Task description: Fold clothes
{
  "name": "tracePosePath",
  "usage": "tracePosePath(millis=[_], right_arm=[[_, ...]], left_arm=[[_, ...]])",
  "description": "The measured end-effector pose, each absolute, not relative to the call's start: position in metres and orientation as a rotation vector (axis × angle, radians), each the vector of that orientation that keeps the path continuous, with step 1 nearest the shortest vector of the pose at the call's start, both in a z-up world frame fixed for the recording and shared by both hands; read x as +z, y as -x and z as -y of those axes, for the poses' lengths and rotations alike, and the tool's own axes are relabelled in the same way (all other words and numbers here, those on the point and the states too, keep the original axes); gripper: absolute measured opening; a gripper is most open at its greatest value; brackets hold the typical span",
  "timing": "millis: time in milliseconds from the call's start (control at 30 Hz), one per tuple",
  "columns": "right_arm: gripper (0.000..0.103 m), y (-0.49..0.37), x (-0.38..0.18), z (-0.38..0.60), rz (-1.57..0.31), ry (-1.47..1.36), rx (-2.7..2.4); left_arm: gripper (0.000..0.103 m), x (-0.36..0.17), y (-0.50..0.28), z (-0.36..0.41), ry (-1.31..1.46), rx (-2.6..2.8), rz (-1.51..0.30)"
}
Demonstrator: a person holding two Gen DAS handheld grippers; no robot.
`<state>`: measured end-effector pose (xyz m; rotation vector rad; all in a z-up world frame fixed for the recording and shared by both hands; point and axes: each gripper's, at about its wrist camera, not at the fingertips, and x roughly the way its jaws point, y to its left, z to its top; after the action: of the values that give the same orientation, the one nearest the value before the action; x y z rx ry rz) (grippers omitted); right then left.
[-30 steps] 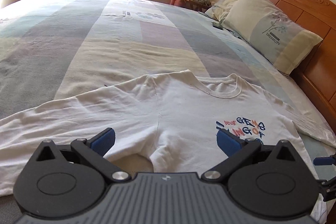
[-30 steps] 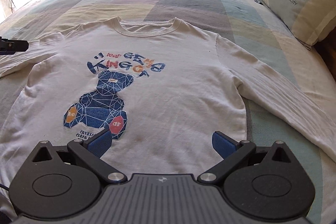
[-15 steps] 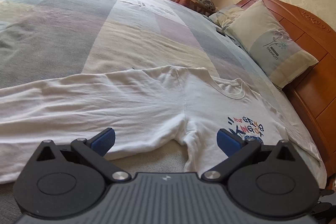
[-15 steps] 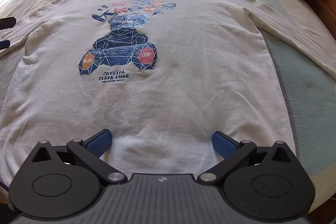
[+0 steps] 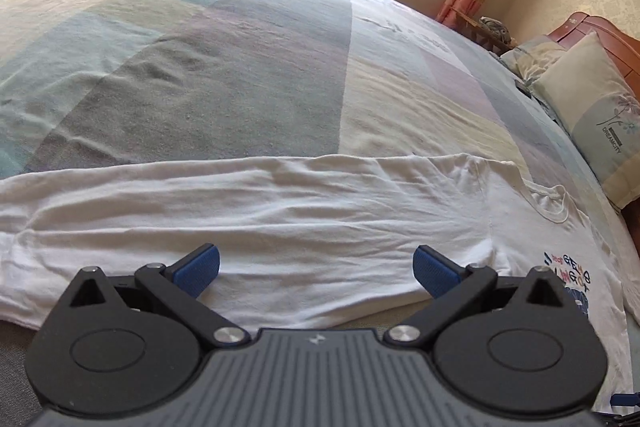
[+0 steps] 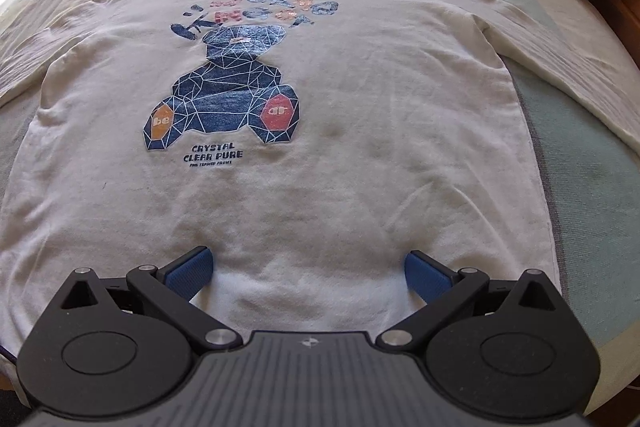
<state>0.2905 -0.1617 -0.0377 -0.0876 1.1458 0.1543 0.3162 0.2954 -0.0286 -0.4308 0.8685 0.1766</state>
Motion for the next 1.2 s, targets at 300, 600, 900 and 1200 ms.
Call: tracePosePath(millis=[300, 600, 900, 1200], right_arm=[[0.103, -0.293, -0.013, 0.171, -1.111, 0.069, 0.286], [0.103, -0.300, -0.037, 0.200, -1.091, 0.109, 0.418], [0.103, -0.281, -0.043, 0.213, -0.970, 0.202, 0.566], [0.103, -0.268, -0.050, 0.214, -0.860, 0.216, 0.551]], left_arm=[[0.102, 0.010, -0.313, -0.220, 0.413, -0.015, -0.799], [0.102, -0.012, -0.365, -0.092, 0.327, -0.272, -0.788], [0.102, -0.038, -0.352, -0.098, 0.284, -0.120, -0.896], [0.102, 0.003, -0.281, -0.068, 0.115, -0.182, -0.862]])
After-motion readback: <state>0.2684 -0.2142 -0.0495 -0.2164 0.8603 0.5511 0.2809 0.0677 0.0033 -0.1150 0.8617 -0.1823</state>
